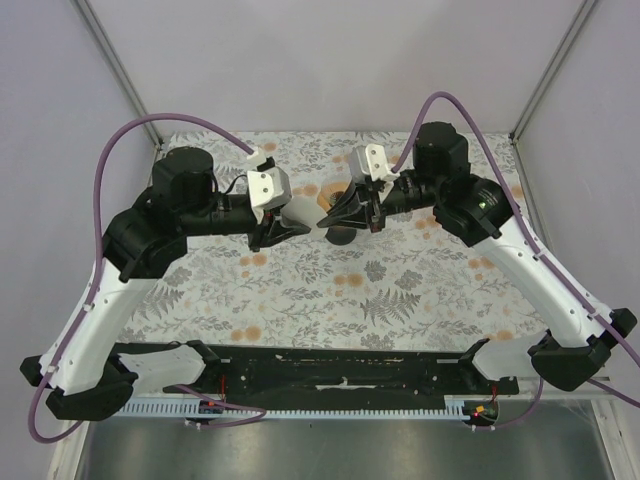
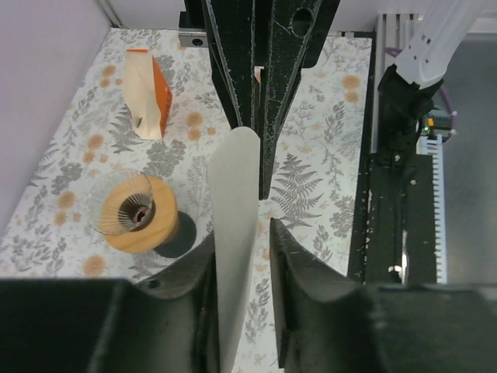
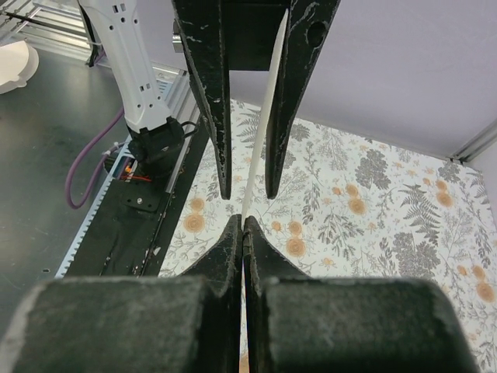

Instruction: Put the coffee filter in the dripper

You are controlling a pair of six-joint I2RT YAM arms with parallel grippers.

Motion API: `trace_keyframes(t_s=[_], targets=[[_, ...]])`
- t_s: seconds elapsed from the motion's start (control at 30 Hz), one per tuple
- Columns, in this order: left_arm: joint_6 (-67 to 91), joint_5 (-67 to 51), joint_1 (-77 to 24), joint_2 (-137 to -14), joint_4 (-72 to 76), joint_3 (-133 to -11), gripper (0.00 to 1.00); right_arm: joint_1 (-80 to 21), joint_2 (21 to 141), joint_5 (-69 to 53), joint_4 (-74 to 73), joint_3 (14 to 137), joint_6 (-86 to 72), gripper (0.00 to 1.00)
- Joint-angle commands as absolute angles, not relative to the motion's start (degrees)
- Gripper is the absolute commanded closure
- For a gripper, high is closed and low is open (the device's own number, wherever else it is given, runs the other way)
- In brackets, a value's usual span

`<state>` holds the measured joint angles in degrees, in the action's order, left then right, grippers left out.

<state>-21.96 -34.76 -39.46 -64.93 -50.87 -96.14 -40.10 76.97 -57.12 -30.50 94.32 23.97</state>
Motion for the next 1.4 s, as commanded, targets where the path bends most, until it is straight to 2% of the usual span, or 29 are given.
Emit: trace_keyframes(t_s=[0.0, 0.07, 0.1, 0.13, 0.17, 0.23, 0.3, 0.33, 0.37, 0.43, 0.5, 0.77, 0.97, 1.03, 1.2, 1.37], targets=[[-20.91, -38.23, -39.29, -64.78, -51.15, -95.89, 0.77, -40.78, 76.38, -59.06, -28.92, 96.50, 23.03, 1.00], [-22.06, -38.67, -39.29, -64.60, -51.94, -95.45, 0.96, -40.78, 76.20, -59.15, -28.83, 96.59, 22.68, 1.00], [-22.50, -38.85, -39.20, -64.60, -52.12, -95.36, 0.98, -40.87, 76.29, -59.06, -28.83, 96.68, 22.50, 1.00], [-22.85, -38.93, -39.20, -64.60, -52.12, -95.36, 0.98, -40.78, 76.03, -58.54, -28.92, 96.59, 22.41, 0.90], [-23.37, -39.11, -39.29, -64.60, -52.12, -95.62, 0.98, -40.69, 75.59, -57.67, -29.00, 96.33, 22.59, 0.74], [-23.99, -39.11, -39.20, -64.60, -52.29, -96.50, 0.98, -40.26, 74.19, -55.99, -30.31, 95.11, 24.60, 0.55], [-24.78, -39.90, -39.29, -64.69, -52.82, -97.64, 0.98, -38.77, 72.08, -55.81, -32.07, 92.83, 27.50, 0.43], [-25.48, -40.51, -39.29, -64.77, -53.26, -97.91, 0.98, -38.06, 71.46, -55.90, -33.12, 91.94, 28.64, 0.42], [-26.18, -41.13, -39.11, -64.78, -53.87, -98.08, 0.98, -37.45, 71.46, -55.81, -34.61, 92.11, 29.70, 0.43], [-27.07, -41.31, -39.29, -64.78, -54.32, -98.09, 0.98, -37.27, 72.50, -55.72, -40.40, 93.86, 32.42, 0.55], [-27.68, -41.57, -39.29, -64.78, -54.32, -98.09, 0.98, -37.35, 73.65, -54.94, -43.23, 95.36, 33.83, 0.61], [-27.33, -42.36, -39.20, -65.30, -54.23, -98.44, 0.98, -37.26, 75.94, -55.63, -43.86, 96.50, 34.72, 0.59], [-27.16, -42.54, -39.29, -65.13, -54.23, -98.26, 0.98, -37.18, 77.43, -56.86, -43.77, 97.73, 34.54, 0.75], [-27.16, -42.45, -39.29, -65.13, -54.23, -98.26, 0.98, -37.18, 77.34, -57.56, -43.86, 97.82, 34.80, 0.78], [-27.25, -42.10, -39.29, -64.95, -54.32, -98.09, 0.98, -37.18, 77.26, -59.76, -44.47, 97.91, 35.77, 0.71], [-27.33, -41.84, -39.29, -64.86, -54.23, -98.17, 0.98, -37.18, 77.26, -57.49, -48.78, 97.91, 39.55, 0.54]])
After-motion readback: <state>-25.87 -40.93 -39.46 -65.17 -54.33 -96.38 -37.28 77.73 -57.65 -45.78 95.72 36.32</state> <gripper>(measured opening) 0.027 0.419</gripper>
